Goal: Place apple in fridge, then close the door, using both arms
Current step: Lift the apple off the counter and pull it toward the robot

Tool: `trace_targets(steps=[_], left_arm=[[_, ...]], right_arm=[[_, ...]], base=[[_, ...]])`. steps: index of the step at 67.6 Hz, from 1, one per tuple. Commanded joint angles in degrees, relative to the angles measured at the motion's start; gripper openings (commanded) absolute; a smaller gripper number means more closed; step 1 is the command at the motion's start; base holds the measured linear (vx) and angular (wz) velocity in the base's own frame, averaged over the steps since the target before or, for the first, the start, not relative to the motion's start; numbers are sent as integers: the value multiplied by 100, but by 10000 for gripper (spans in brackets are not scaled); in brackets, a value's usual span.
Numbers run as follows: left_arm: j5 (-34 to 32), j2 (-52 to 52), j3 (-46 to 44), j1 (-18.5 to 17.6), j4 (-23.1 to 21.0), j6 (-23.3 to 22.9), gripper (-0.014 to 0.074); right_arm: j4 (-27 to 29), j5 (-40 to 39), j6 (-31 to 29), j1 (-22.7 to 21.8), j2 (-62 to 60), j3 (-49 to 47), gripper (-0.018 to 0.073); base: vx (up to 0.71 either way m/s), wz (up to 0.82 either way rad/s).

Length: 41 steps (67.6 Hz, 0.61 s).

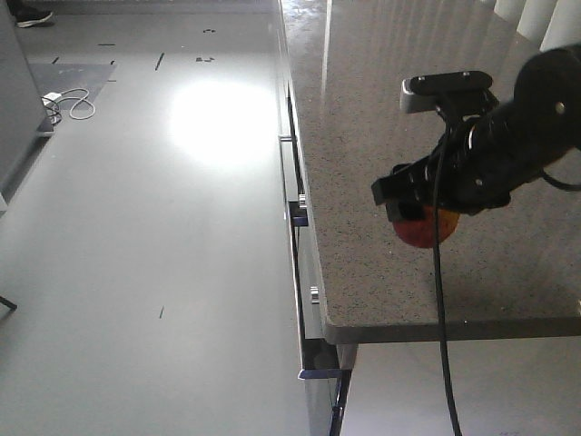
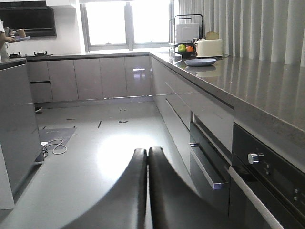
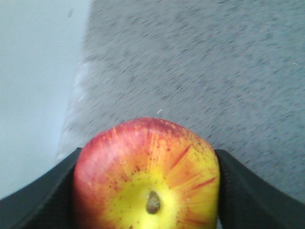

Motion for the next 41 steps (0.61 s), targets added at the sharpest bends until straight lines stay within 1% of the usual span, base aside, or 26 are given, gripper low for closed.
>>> trace_targets(steps=[1, 10, 26, 37, 41], left_arm=[[-434, -81, -103, -14, -61, -24, -6], [-434, -81, -103, -14, -61, -24, -6], [-434, -81, -103, -14, -61, -24, -6], [-434, -81, -103, -14, -61, -24, -6], [-434, -81, -103, -14, -61, -24, -6]], right_arm=[[-105, -722, -84, 295, -846, 547, 223], [-56, -982, -84, 704, -1563, 1321, 223], [78, -1052, -84, 1292, -2626, 2202, 223], [174, -1071, -84, 1585, -3352, 2688, 223], [266, -1056, -84, 1600, -3596, 2837, 223]], base=[[0, 0], [0, 0], [0, 0], [0, 0], [0, 0]])
